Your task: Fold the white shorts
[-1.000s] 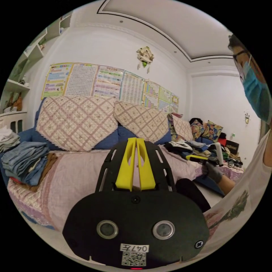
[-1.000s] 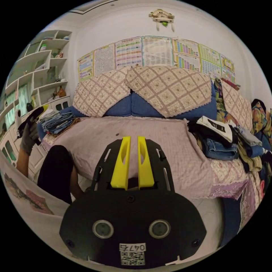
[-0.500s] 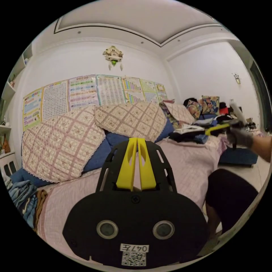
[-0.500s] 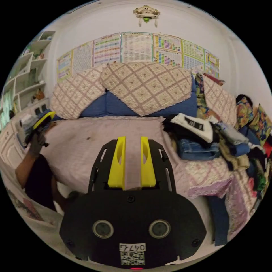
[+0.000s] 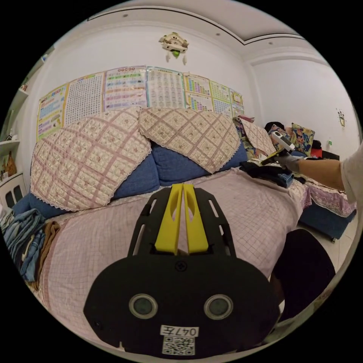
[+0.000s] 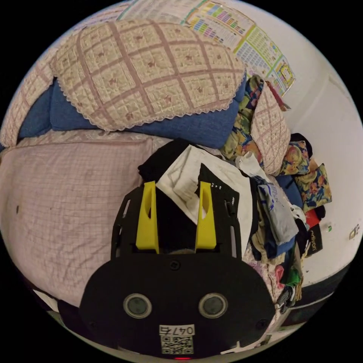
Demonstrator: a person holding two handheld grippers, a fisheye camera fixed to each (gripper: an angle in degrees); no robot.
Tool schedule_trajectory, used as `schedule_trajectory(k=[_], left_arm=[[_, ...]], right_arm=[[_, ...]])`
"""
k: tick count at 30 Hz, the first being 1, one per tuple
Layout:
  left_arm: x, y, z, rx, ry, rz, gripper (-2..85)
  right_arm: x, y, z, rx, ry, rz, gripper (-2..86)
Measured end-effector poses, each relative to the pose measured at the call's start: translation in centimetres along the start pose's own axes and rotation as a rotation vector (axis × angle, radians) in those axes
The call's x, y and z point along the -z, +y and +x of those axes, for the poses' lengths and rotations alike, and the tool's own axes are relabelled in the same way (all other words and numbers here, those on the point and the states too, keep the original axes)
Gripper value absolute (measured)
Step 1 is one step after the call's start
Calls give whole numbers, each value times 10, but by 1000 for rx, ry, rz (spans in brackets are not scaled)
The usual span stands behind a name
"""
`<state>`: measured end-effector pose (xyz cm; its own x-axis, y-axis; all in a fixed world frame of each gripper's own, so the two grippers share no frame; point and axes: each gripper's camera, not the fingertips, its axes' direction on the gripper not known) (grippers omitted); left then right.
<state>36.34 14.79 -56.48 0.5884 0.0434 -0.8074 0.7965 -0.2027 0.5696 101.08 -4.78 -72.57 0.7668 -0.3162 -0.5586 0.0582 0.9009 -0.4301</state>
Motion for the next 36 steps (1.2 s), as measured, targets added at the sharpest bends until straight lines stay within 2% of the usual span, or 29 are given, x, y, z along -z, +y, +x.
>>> schedule_trajectory(k=[6, 8, 12, 18, 22, 24, 26, 27, 29, 31, 36], left_arm=[[3, -18, -11, -59, -4, -21, -9], [4, -22, -16, -67, -12, -23, -9], [8, -28, -36, -18, 21, -22, -9], [15, -30, -69, 94, 108, -27, -9], [25, -31, -85, 142, 214, 8, -9], [53, -36, -94, 166, 115, 87, -9], [80, -41, -105, 208, 1, 143, -10], [94, -46, -112, 219, -51, 137, -10], [109, -53, -125, 212, -58, 59, -10], [120, -56, -138, 216, -14, -49, -10], [146, -36, -156, 290, 40, -178, -10]], right_arm=[[5, -2, 28, -153, -153, -14, 26], [30, 7, 40, -233, -195, 64, 5], [88, 25, 40, -222, -277, 227, -3], [208, 47, 3, -73, -654, 472, -6], [273, 62, -64, 97, -893, 577, -6], [288, 77, -114, 220, -984, 576, -3], [294, 111, -204, 441, -1066, 479, 13], [293, 122, -229, 489, -1073, 438, 19], [293, 168, -312, 687, -1055, 307, 91], [299, 199, -347, 759, -981, 299, 112], [309, 243, -392, 731, -838, 267, 75]])
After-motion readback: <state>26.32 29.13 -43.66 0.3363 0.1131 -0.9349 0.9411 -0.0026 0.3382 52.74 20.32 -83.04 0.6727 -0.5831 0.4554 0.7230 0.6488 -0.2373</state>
